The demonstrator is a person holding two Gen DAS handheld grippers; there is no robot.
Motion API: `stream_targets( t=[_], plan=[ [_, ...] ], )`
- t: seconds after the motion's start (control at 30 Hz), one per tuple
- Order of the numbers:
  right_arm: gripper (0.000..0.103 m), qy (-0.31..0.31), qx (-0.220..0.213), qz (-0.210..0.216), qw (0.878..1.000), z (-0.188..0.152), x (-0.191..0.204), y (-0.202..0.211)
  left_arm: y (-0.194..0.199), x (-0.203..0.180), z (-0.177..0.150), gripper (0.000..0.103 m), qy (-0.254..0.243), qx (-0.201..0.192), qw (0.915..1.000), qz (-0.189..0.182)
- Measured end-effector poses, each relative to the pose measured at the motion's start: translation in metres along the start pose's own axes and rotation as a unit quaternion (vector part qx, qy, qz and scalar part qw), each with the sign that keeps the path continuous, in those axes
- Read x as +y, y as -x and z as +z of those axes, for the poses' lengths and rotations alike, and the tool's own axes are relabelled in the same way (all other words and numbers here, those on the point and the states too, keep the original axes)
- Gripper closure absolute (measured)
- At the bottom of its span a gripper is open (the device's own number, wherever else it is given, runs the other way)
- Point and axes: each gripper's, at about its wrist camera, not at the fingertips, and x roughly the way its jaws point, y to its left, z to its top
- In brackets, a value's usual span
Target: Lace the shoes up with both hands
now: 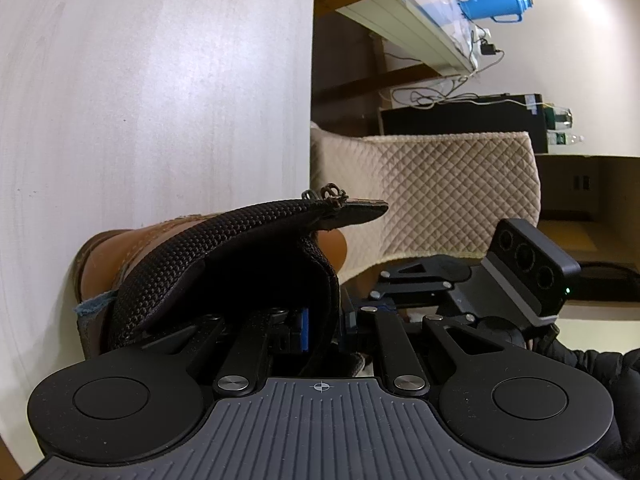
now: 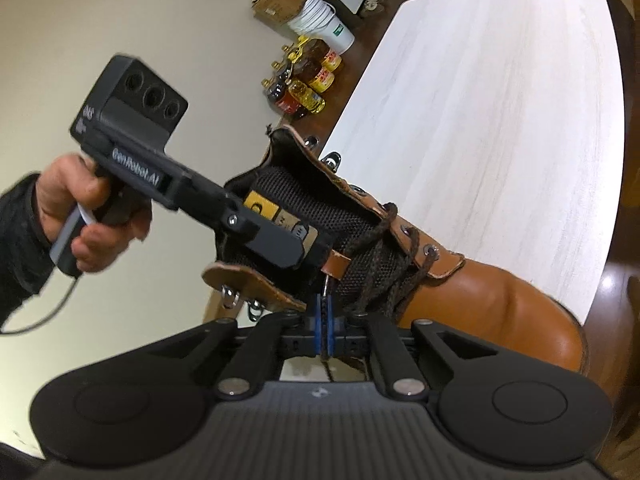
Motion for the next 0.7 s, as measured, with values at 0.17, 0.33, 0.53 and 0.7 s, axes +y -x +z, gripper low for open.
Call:
stream_targets(
  t=[0.17, 0.33, 0.53, 0.7],
  plan=[
    [0.099, -0.026, -0.020, -0.006, 0.999, 0.000, -0.003, -0.001, 0.002, 0.000, 0.000, 0.090, 0.000, -0.001, 1.0000, 0.002],
    [0.096, -0.097, -0.064, 0.004, 0.993, -0.013, -0.012, -0.002, 0.002, 0.001, -0.001, 0.090, 0.002, 0.000, 1.0000, 0.005],
    [0.091, -0.090, -0.054, -0.001, 0.994, -0.021, -0.008, 0.005, 0.002, 0.000, -0.002, 0.091, 0.004, -0.003, 1.0000, 0.001],
    [0.099, -0.059, -0.050, -0.005, 0.997, -0.017, -0.001, 0.003, -0.001, -0.002, -0.002, 0.091, 0.003, -0.002, 1.0000, 0.003]
  ],
)
